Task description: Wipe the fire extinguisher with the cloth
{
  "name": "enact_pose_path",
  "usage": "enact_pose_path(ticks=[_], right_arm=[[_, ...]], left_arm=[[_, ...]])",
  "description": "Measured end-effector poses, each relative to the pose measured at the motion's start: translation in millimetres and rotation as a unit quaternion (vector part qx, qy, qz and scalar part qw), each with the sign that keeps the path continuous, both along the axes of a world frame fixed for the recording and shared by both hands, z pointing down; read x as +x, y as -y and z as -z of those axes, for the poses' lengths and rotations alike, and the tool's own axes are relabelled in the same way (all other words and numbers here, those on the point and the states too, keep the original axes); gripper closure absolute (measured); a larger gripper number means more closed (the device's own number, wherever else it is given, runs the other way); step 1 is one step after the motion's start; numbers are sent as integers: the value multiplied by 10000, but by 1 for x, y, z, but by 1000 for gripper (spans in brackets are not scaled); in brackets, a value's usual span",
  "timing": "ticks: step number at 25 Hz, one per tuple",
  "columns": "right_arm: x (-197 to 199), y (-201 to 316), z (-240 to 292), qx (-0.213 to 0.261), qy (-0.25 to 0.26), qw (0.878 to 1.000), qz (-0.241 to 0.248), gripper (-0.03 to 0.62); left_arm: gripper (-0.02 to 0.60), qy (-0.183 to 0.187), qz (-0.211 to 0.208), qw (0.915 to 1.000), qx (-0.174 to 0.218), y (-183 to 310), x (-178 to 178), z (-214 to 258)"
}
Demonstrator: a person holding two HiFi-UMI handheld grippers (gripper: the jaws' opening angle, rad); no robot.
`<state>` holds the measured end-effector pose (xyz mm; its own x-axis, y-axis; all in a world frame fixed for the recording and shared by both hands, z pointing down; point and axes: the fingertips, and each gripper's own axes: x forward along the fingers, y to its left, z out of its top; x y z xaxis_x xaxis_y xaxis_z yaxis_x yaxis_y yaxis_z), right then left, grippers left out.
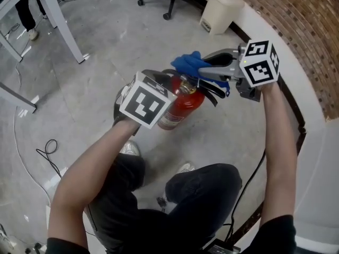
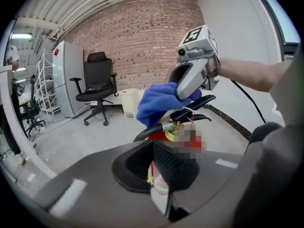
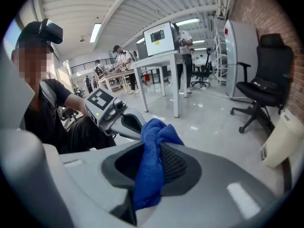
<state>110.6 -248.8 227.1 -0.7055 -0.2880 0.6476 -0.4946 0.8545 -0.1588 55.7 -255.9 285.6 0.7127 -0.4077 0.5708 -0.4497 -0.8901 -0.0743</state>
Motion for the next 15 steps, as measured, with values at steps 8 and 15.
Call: enact_pose_path(ticks=[8,15], right_arm=[[4,23,-24,-615,278,9975,228,497],[12,47,-62,-896,549,9944,81,497]], left_arm=[[577,135,-146,9998,-48,8,3,-12],[577,240,-65,9995,-169,19,-2,-24]])
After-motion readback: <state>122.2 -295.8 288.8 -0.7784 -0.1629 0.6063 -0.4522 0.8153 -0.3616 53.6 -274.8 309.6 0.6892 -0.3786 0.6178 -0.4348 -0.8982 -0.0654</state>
